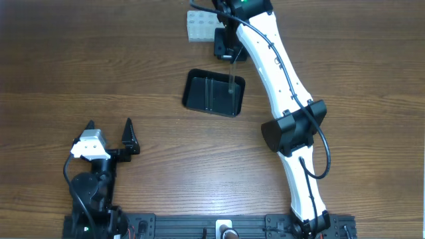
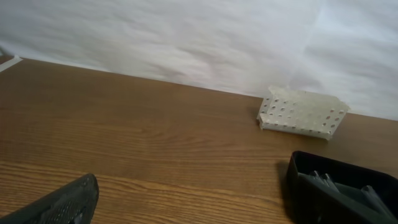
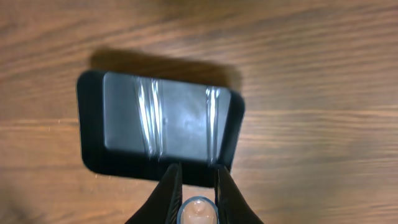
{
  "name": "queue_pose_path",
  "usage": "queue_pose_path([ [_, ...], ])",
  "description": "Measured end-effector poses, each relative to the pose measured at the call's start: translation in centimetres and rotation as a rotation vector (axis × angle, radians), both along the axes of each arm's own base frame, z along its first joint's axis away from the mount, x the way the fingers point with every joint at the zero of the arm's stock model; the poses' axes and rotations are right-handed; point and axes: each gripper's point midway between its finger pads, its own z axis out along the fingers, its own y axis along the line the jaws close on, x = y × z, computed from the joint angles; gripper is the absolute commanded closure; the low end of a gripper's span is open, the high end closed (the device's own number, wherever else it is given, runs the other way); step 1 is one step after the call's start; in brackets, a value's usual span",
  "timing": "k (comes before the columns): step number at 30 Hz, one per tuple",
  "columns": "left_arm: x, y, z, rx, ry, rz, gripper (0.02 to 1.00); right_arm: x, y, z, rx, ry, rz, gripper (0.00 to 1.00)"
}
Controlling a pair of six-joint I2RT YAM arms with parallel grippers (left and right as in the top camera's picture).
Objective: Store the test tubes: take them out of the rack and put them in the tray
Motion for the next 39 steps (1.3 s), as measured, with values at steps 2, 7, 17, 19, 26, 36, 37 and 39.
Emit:
queue_pose_path([
  [2, 0.0, 0.0, 0.0, 0.0, 0.0, 0.0, 0.02, -0.5, 0.1, -0.6, 0.005, 0.032, 0.0, 0.954],
  [7, 0.0, 0.0, 0.0, 0.0, 0.0, 0.0, 0.02, -1.2, 0.5, -1.8, 0.005, 0.079, 0.006, 0.956],
  [17, 0.0, 0.0, 0.0, 0.0, 0.0, 0.0, 0.02, 0.0, 1.3, -4.8, 0.02, 0.07, 0.009, 0.961],
  [19, 0.0, 0.0, 0.0, 0.0, 0.0, 0.0, 0.02, 0.2, 1.5, -5.5, 0.023, 0.07, 0.009, 0.963],
  [26, 0.0, 0.0, 0.0, 0.0, 0.0, 0.0, 0.02, 0.4, 1.6, -7.6, 0.021, 0.078, -0.001, 0.963],
  [36, 0.0, 0.0, 0.0, 0.0, 0.0, 0.0, 0.02, 0.7, 1.8, -8.8, 0.032, 0.077, -0.021, 0.965],
  [37, 0.0, 0.0, 0.0, 0.0, 0.0, 0.0, 0.02, 0.7, 1.8, -8.9, 0.032, 0.078, -0.021, 0.967],
  [39, 0.0, 0.0, 0.0, 0.0, 0.0, 0.0, 0.02, 0.7, 1.8, -9.1, 0.031, 0.082, -0.02, 0.967],
])
